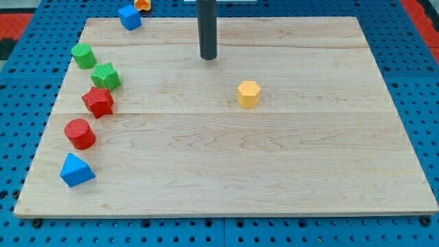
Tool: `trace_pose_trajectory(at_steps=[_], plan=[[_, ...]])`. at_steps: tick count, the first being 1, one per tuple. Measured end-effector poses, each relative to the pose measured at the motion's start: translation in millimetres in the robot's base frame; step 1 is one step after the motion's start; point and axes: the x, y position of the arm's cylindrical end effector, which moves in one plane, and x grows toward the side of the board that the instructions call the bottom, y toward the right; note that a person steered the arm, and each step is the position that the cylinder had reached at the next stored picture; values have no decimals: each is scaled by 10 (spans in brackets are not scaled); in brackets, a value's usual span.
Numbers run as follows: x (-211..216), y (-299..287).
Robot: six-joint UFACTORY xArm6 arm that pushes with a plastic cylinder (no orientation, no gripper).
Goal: Move the arm towards right of the board
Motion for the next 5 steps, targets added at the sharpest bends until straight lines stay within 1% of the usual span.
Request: trace_pose_trajectory(at_steps=[1,2,5], plan=[[324,1101],[324,2066],[322,2075]])
